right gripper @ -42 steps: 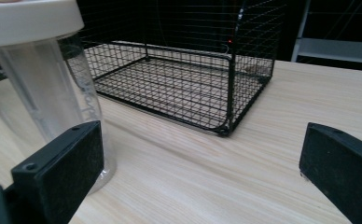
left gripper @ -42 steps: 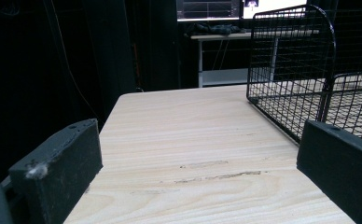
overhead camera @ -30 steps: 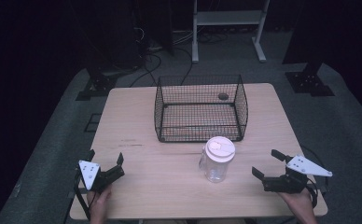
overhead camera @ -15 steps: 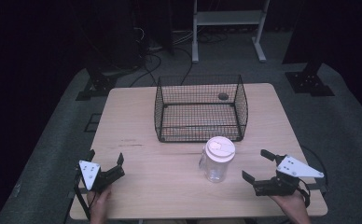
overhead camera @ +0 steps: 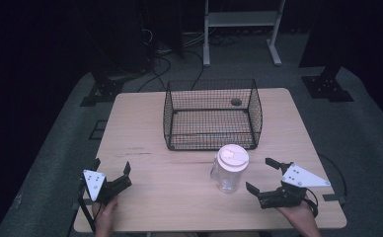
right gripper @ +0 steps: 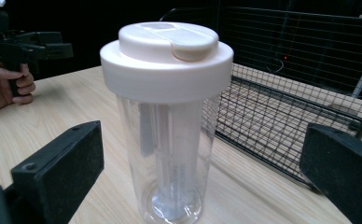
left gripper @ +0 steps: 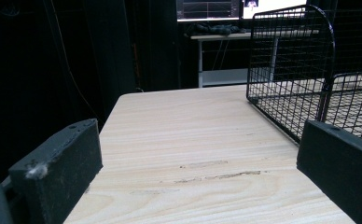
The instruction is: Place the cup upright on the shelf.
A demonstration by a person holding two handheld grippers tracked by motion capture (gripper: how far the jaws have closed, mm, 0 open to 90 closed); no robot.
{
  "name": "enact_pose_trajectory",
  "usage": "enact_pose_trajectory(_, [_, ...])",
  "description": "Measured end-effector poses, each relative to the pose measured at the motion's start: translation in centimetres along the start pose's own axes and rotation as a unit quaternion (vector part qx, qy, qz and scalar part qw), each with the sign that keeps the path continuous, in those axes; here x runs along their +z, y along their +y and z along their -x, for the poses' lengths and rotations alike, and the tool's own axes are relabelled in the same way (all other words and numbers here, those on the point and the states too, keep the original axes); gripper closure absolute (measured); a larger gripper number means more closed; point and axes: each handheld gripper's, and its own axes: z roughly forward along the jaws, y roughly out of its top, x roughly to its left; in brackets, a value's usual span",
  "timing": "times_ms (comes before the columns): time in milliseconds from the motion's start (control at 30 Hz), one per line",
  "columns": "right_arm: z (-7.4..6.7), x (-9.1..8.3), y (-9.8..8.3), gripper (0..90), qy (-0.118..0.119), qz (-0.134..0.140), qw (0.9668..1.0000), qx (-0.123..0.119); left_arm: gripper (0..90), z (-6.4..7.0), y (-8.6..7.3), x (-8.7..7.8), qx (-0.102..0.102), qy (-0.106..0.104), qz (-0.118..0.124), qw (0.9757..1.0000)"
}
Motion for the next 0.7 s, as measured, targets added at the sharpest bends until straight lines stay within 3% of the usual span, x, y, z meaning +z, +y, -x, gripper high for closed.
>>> enact_pose_trajectory(333, [-1.1,1.5,1.0,0.0,0.016,0.005,0.9998,-0.013,0.0,0.0,0.0,0.0,-0.001,0.0,0.0,1.0])
enact_pose_trajectory(700, [-1.6,3.6,1.7,0.0,0.011,-0.002,0.9994,-0.031,0.0,0.0,0.0,0.0,-0.001,-0.001,0.001,1.0])
